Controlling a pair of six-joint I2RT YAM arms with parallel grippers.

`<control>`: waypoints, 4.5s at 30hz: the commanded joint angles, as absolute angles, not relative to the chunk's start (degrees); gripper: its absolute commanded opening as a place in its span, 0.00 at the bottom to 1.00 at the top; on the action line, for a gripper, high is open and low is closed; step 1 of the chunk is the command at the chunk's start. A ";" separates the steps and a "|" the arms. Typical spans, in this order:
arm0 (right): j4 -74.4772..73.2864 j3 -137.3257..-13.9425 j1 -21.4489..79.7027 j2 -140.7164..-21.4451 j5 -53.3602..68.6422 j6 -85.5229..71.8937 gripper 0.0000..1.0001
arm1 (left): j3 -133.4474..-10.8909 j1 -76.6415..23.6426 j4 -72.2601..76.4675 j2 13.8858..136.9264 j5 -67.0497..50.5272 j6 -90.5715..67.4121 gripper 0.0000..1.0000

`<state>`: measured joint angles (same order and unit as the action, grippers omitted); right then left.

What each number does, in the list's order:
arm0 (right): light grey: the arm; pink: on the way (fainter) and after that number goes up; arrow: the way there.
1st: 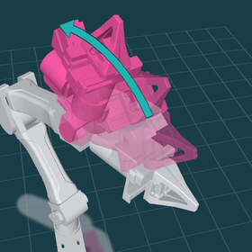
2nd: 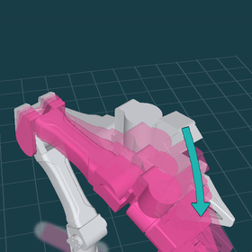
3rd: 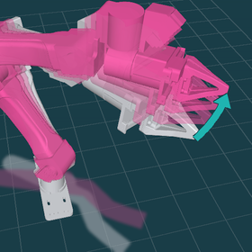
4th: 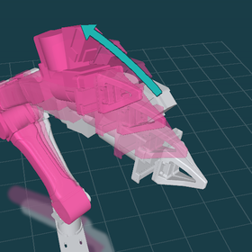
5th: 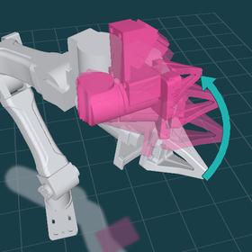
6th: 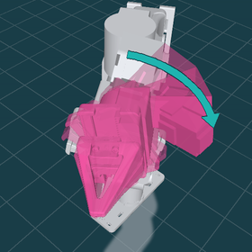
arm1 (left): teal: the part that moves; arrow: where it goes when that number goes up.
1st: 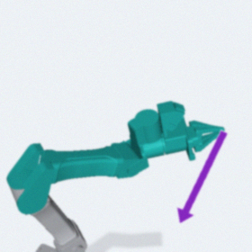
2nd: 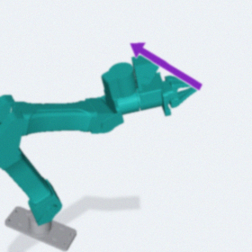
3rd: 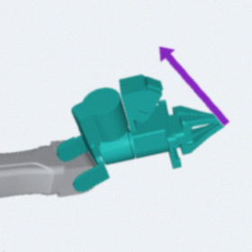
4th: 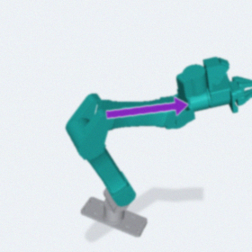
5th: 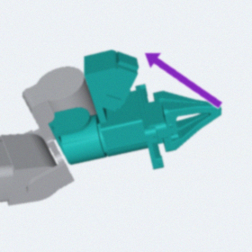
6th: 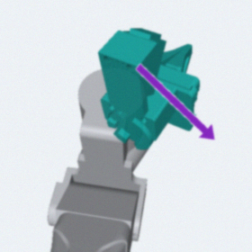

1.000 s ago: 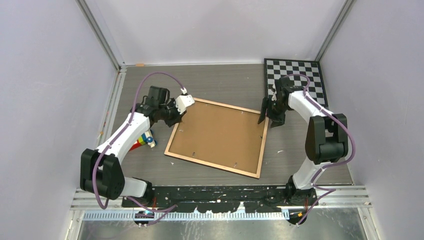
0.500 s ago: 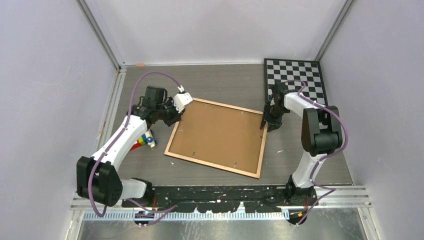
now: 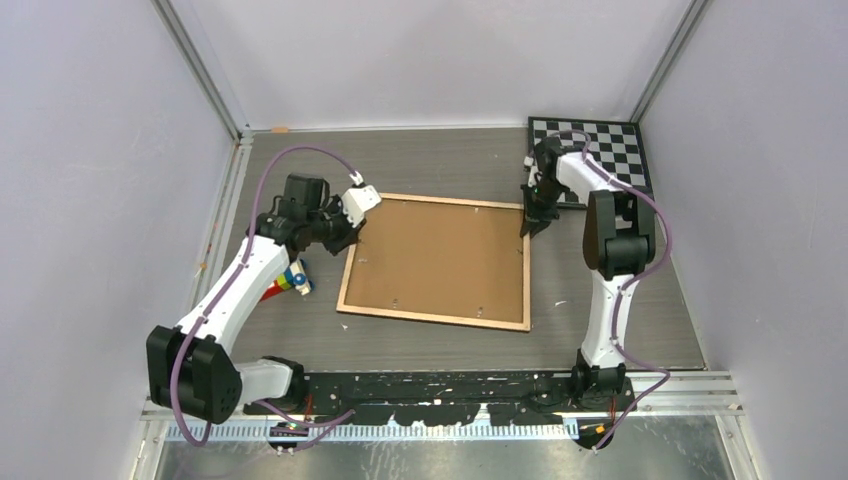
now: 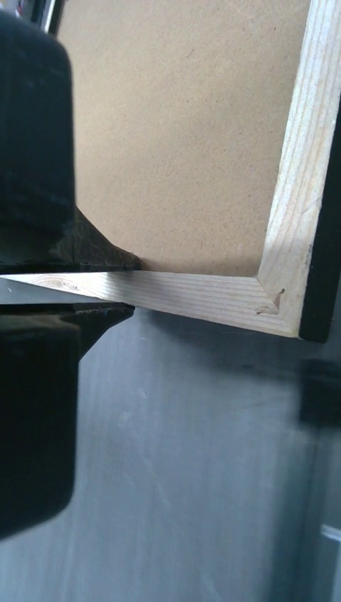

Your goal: Take the photo out of the frame

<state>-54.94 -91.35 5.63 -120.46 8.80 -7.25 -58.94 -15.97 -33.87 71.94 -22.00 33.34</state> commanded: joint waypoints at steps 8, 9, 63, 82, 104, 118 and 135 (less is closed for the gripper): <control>-62.01 -116.63 11.07 -135.07 6.46 28.41 0.01 | -56.56 -15.56 -36.82 66.03 -20.74 32.75 0.00; -62.01 -117.92 11.62 -135.80 6.48 30.68 0.01 | -56.46 -15.56 -37.14 65.57 -20.51 32.72 0.00; -38.33 -59.33 10.21 -88.91 10.27 -26.19 0.85 | -60.99 -15.56 -34.53 72.17 -25.10 28.22 0.00; -34.37 -67.37 15.99 -104.38 0.92 -19.76 0.35 | -57.24 -15.56 -35.85 67.13 -23.43 28.52 0.00; -41.46 -89.36 16.40 -120.23 1.14 -10.30 0.01 | -54.28 -22.42 -39.66 70.52 -24.72 45.34 0.00; -41.57 -89.14 16.39 -120.94 0.84 -14.46 0.01 | -53.79 -27.59 -38.00 72.52 -18.41 48.93 0.00; -41.22 -88.99 16.36 -121.29 0.18 -14.96 0.01 | -52.28 -29.67 -41.58 73.22 -16.43 53.80 0.00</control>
<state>-41.91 -88.99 16.03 -118.65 2.13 -13.91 -52.75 -28.77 -39.07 73.78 -16.51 51.07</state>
